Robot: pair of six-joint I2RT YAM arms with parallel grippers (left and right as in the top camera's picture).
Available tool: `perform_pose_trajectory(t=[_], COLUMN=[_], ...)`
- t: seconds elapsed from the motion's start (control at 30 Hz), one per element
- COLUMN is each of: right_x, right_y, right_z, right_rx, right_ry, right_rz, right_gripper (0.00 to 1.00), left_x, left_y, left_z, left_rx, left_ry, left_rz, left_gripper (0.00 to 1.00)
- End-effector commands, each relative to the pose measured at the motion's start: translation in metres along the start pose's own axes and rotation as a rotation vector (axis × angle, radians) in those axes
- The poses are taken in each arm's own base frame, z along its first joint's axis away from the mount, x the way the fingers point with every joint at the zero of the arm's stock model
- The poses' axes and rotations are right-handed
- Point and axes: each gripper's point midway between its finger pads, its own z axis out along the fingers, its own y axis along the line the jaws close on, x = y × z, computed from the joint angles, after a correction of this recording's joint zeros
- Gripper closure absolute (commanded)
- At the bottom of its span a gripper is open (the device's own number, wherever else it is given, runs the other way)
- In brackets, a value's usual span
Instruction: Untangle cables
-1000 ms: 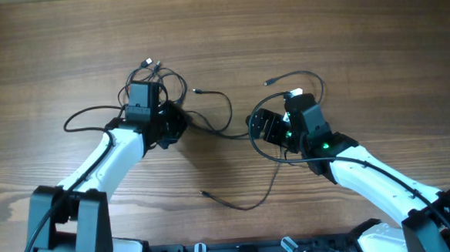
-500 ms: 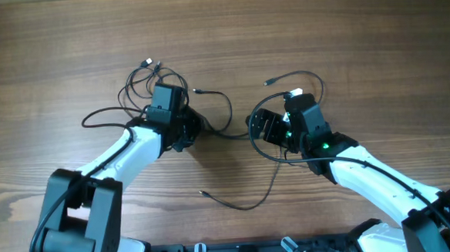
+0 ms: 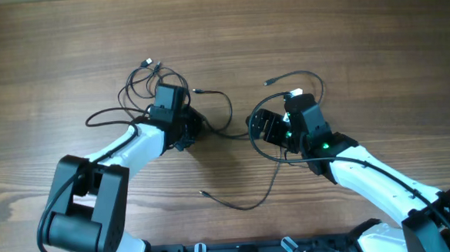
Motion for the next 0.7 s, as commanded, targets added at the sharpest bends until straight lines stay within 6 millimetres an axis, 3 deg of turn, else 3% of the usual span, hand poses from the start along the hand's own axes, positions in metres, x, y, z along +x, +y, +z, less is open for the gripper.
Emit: perform_pose_trajectory(t=[0.0,0.03,0.17,0.3,0.5,0.67], right_x=[-0.004,-0.004,-0.004,-0.004,-0.004,-0.004], right_y=[-0.002,-0.002,-0.002,-0.002,-0.002,-0.002], right_z=[0.0,0.0,0.0,0.0,0.0,0.0], right_rx=[0.016,0.016,0.016,0.016,0.016,0.016], right_ry=[-0.019,-0.019,-0.019,-0.019,-0.018,-0.018], right_rz=[0.005,0.005,0.005,0.006,0.006,0.006], right_gripper=[0.0,0.0,0.0,0.0,0.0,0.0], left_x=[0.001,0.001,0.002,0.003,0.002,-0.004], left_y=[0.01,0.009,0.002,-0.025,-0.082,-0.098], left_z=[0.008,0.008,0.004,-0.023,-0.114,-0.164], left_rx=[-0.039,-0.035,-0.009,0.093,0.341,0.418], left_ry=[0.002,0.0,0.011,-0.001,-0.142,-0.304], left_rz=[-0.008,-0.007,0.013,0.063,0.193,0.38], left_gripper=[0.89,0.96,0.96,0.96,0.96,0.96])
